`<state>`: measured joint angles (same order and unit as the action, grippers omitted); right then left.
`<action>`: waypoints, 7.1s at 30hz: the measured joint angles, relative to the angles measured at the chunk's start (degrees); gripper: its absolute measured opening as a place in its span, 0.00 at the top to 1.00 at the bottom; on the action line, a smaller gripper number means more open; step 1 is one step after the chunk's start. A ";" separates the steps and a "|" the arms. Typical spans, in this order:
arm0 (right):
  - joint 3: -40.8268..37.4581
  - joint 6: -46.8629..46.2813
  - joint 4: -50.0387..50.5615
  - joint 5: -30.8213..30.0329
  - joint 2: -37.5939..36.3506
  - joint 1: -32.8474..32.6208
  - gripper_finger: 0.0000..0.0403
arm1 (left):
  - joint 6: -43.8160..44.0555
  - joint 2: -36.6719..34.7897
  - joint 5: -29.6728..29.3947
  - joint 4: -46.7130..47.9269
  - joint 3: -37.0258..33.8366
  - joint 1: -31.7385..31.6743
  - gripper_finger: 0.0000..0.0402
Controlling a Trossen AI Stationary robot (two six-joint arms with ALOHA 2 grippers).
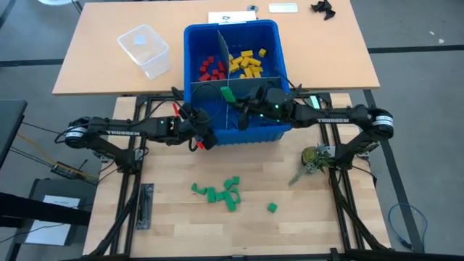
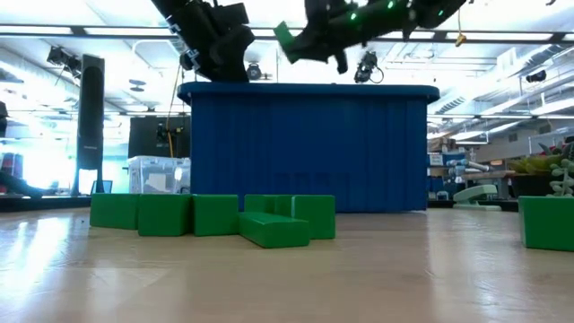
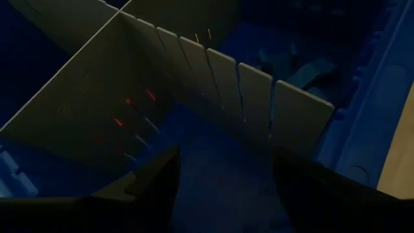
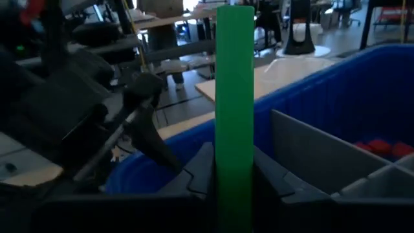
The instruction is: Sort Items/Unsort Items
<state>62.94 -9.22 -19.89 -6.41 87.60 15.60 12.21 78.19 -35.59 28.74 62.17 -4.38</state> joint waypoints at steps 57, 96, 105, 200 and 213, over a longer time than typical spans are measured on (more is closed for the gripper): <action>8.94 -8.06 55.33 -11.13 2.43 -39.84 0.55 | 2.96 3.79 26.26 17.33 2.27 25.40 0.38; -25.23 -38.20 10.58 -31.95 0.49 -51.76 0.57 | -8.96 8.44 19.92 22.13 12.66 20.39 0.90; -24.63 -33.01 9.43 -27.80 0.49 -47.87 0.57 | -12.28 -4.76 7.66 12.54 13.62 10.12 0.90; -26.10 -28.52 4.04 -19.40 0.49 -39.93 0.57 | 16.05 19.85 33.00 -2.58 -4.16 21.28 0.40; -26.10 -29.39 4.11 -19.41 0.49 -40.31 0.57 | 18.70 18.42 20.38 22.64 2.01 21.29 0.47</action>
<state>36.84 -38.61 -15.78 -25.82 88.09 -24.71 30.91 96.62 -15.21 51.38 64.18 16.91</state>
